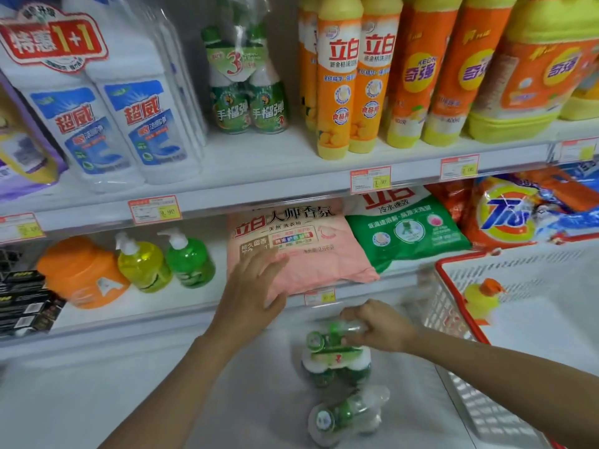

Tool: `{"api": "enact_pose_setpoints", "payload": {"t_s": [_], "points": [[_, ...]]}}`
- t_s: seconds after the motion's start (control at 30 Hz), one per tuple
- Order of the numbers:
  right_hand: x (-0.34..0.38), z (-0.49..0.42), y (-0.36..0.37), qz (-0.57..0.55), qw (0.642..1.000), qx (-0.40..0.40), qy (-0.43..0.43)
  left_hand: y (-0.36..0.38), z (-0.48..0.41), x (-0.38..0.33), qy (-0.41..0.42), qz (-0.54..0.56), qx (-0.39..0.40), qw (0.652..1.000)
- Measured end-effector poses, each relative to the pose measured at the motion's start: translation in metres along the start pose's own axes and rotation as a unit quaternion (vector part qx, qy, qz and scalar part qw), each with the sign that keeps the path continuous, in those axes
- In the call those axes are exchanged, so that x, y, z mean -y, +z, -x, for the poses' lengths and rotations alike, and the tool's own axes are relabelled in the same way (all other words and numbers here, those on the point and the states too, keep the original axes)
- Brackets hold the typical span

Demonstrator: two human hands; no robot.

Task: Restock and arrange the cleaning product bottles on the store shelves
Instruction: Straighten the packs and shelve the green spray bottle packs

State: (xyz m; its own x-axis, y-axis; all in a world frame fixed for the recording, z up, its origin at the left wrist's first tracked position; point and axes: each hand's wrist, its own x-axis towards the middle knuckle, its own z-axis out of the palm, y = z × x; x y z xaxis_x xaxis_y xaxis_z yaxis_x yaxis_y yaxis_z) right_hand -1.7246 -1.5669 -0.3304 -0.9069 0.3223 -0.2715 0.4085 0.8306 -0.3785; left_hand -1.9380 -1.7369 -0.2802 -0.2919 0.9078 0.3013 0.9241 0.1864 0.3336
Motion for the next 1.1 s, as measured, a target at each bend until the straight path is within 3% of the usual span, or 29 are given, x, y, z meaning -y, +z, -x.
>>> {"api": "enact_pose_setpoints", "payload": {"t_s": [0.07,0.13,0.27,0.47,0.57,0.7,0.77,1.0,1.1], "points": [[0.002,0.005,-0.021,-0.040,0.999,-0.029,0.000,0.010,0.019,-0.006,-0.059,0.136,0.142,0.979],[0.008,0.010,-0.045,-0.080,0.995,-0.060,-0.021,0.024,0.035,-0.018,-0.090,0.228,0.195,0.950],[0.027,0.017,-0.074,-0.181,0.975,-0.117,-0.050,0.038,0.041,-0.032,-0.161,0.356,0.104,0.915],[0.035,0.032,-0.066,-0.345,0.920,-0.176,-0.061,0.022,0.048,-0.024,-0.190,0.303,0.008,0.934],[0.018,0.049,-0.030,-0.315,0.931,-0.179,-0.034,0.017,0.055,-0.017,-0.218,0.299,-0.032,0.928],[0.006,0.065,0.030,-0.140,0.986,0.072,-0.047,0.005,0.054,-0.015,-0.222,0.293,-0.055,0.928],[0.008,0.064,0.050,-0.061,0.990,0.118,-0.051,0.001,0.052,-0.018,-0.225,0.314,-0.074,0.919],[0.017,0.051,0.012,-0.008,0.998,0.026,-0.050,-0.042,0.035,-0.029,-0.182,0.370,-0.163,0.896],[0.026,0.052,-0.043,-0.064,0.996,-0.045,-0.040,-0.075,0.021,-0.038,-0.146,0.374,-0.205,0.893]]}}
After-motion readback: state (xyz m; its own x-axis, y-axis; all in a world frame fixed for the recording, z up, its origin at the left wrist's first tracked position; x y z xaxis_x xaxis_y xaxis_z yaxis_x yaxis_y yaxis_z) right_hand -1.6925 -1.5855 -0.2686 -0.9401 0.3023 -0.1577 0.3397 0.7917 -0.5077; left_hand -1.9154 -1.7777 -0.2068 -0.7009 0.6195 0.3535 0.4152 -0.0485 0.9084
